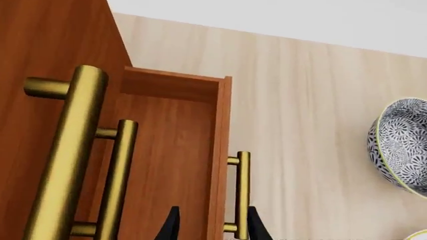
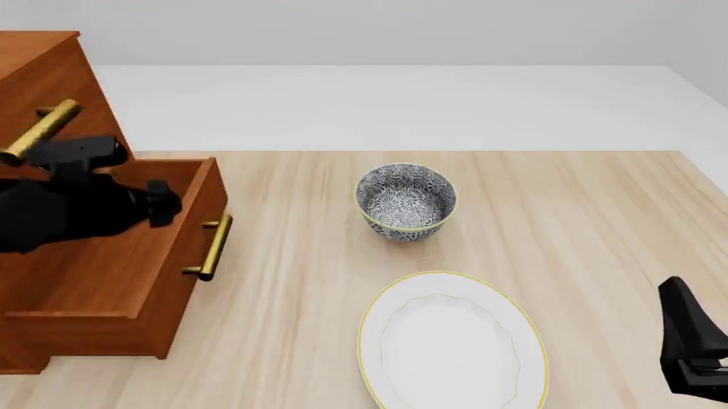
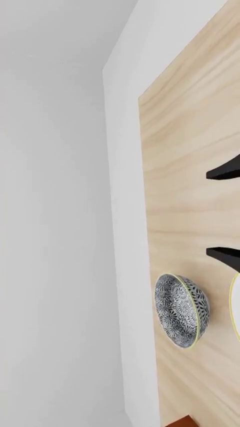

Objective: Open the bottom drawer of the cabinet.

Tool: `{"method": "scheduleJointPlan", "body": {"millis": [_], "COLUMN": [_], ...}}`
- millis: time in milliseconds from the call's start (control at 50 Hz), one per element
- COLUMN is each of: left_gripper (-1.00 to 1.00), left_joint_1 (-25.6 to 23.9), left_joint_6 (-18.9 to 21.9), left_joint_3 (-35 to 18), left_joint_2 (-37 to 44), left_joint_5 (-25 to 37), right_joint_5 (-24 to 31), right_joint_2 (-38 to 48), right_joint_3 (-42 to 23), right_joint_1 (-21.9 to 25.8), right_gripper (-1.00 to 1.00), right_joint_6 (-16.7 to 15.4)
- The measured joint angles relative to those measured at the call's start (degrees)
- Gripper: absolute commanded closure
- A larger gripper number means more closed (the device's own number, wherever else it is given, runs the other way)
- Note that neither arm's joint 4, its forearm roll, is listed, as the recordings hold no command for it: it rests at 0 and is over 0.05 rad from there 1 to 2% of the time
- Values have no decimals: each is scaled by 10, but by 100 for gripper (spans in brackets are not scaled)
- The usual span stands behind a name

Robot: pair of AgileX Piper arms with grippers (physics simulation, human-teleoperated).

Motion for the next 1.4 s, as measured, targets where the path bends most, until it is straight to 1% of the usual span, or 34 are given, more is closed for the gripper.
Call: {"method": "scheduleJointPlan", "body": {"millis": [180, 580, 1100, 1400], "left_gripper": [-100, -100, -100, -100], "left_joint_1": [-3, -18, -30, -47], "left_joint_6": [-4, -33, -63, -80], "left_joint_3": [13, 41, 75, 90], "left_joint_2": [16, 49, 80, 97], "left_joint_5": [-18, -57, -104, -130], "right_joint_5": [0, 2, 27, 36], "right_joint_2": [0, 0, 0, 0], "right_joint_3": [0, 0, -27, -36], "right_joint_1": [0, -1, -1, -1], "right_gripper": [-100, -100, -100, -100], "right_joint_6": [0, -1, -2, -1]}}
